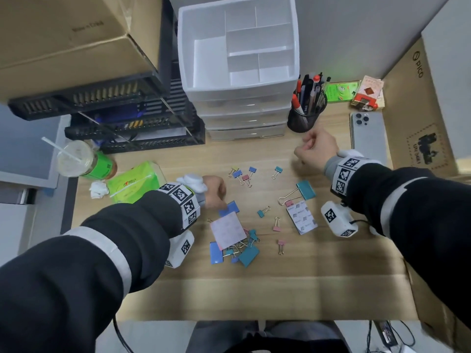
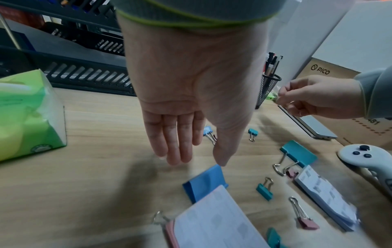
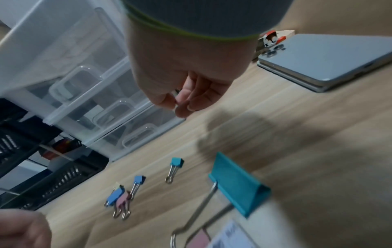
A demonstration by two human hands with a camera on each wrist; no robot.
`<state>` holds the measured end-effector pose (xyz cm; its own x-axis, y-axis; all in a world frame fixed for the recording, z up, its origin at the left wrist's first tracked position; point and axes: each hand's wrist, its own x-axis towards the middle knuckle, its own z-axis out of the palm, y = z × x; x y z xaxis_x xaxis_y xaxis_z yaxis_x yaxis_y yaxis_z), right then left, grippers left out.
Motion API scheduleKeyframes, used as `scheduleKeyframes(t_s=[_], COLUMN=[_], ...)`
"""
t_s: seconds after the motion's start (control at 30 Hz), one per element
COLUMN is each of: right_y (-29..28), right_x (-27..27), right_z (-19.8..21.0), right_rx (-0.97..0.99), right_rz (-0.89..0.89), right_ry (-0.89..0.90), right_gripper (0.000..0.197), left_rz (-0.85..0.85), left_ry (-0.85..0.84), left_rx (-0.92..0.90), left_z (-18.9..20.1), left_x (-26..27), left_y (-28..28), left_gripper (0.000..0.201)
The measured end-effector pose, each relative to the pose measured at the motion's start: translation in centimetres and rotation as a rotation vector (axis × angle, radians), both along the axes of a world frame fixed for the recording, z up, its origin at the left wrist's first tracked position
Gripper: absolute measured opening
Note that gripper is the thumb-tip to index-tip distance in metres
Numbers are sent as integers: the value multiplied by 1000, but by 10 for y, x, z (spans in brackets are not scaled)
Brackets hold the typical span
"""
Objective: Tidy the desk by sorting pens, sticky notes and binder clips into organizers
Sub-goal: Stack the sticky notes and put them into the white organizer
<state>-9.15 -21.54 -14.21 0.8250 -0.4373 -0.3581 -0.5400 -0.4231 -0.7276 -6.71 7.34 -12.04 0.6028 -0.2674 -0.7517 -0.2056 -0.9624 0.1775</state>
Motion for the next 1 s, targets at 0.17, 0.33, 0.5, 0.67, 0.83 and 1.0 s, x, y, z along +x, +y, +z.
scheduleKeyframes(t_s=[0.17,0.33,0.5,0.67,0.83,1.0], right_y=[18,31,33,33,32,35], right_x=[-43,-75,-86,-95,-91,-83], right_z=[-6,-16,-19,-21,-11,-1], right_rx=[-60,-289,-371,-396,-347,-435], right_rz=[556,920,959,979,1006,1152], right_ry=[205,338,244,324,404,541], right_gripper=[16,25,34,35,34,43], left_rz=[-69,-149,-72,-55,-65,-38], left_ry=[19,4,-59,-36,39,10], left_rx=[50,50,31,79,62,-85], left_z=[-9,-20,-28,-22,-20,-11], left_x=[-19,-37,-44,-52,-45,-41], left_y=[7,14,18,18,20,21], left_gripper=[43,54,51,71,39,26])
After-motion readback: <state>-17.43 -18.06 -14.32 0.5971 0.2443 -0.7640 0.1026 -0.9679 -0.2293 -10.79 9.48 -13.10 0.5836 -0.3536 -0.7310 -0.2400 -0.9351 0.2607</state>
